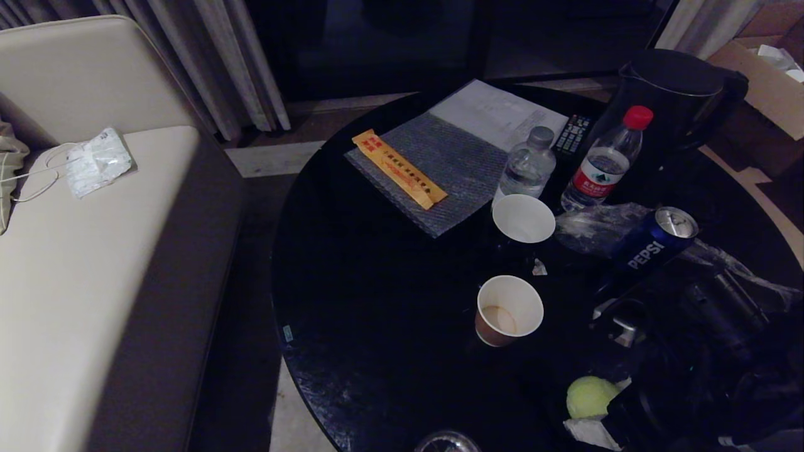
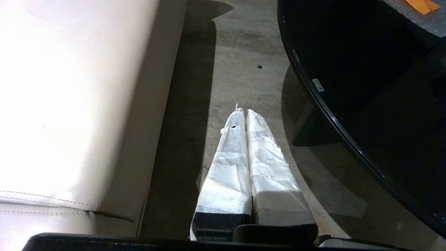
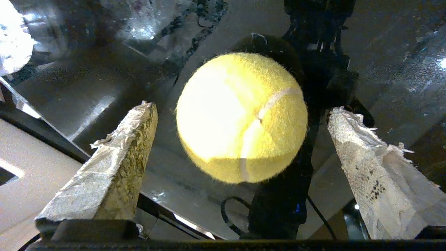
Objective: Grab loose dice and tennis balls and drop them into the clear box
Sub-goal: Pick up the ball on the table
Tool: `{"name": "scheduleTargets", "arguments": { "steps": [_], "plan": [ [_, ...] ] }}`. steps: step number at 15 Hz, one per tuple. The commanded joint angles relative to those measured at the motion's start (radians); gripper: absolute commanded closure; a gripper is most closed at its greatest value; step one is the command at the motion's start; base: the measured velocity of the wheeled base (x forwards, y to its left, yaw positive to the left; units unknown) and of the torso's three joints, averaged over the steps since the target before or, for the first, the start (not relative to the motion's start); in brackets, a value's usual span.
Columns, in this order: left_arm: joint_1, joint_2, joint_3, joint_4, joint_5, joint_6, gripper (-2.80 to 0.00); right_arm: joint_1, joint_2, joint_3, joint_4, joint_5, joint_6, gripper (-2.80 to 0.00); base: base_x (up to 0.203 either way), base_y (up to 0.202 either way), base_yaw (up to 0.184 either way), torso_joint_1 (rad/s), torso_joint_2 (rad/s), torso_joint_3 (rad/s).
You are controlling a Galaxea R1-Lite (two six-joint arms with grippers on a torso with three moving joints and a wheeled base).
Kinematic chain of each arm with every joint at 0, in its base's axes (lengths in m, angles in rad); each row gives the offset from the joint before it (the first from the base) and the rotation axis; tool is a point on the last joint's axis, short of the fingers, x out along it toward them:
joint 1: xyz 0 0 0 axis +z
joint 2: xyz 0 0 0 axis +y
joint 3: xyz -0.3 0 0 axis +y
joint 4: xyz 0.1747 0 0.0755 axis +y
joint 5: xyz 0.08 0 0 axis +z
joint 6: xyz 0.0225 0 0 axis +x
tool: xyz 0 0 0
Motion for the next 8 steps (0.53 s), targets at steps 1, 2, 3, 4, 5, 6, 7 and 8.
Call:
{"name": "scheduleTargets", "arguments": {
  "steps": [1, 2, 3, 4, 5, 6, 7, 8],
  "plan": [
    [0.000, 0.001, 0.002, 0.000, 0.001, -0.001, 0.00, 0.001, 0.021, -0.008, 0.000, 0.000, 0.000, -2.80, 0.000, 0.000, 0.000, 0.000, 0.00, 0.000],
    [0.000, 0.001, 0.002, 0.000, 0.001, -0.001, 0.00, 0.001, 0.030, -0.009, -0.002, 0.000, 0.000, -2.80, 0.000, 0.000, 0.000, 0.000, 0.00, 0.000],
    [0.000, 0.001, 0.002, 0.000, 0.001, -0.002, 0.00, -0.001, 0.034, -0.009, -0.012, 0.000, 0.000, -2.80, 0.000, 0.000, 0.000, 0.000, 0.00, 0.000],
    [0.000, 0.001, 0.002, 0.000, 0.001, -0.001, 0.00, 0.001, 0.040, -0.009, -0.019, 0.000, 0.000, -2.80, 0.000, 0.000, 0.000, 0.000, 0.00, 0.000],
    [0.000, 0.001, 0.002, 0.000, 0.001, -0.001, 0.00, 0.001, 0.045, -0.009, -0.021, 0.000, 0.000, -2.80, 0.000, 0.000, 0.000, 0.000, 0.00, 0.000],
    [0.000, 0.001, 0.002, 0.000, 0.001, -0.001, 0.00, -0.001, 0.050, -0.010, -0.022, 0.000, 0.000, -2.80, 0.000, 0.000, 0.000, 0.000, 0.00, 0.000],
    [0.000, 0.001, 0.002, 0.000, 0.001, -0.001, 0.00, 0.000, 0.056, -0.009, -0.022, 0.000, 0.000, -2.80, 0.000, 0.000, 0.000, 0.000, 0.00, 0.000],
    [0.000, 0.001, 0.002, 0.000, 0.001, -0.002, 0.00, 0.001, 0.059, -0.009, -0.022, 0.000, 0.000, -2.80, 0.000, 0.000, 0.000, 0.000, 0.00, 0.000]
  ]
}}
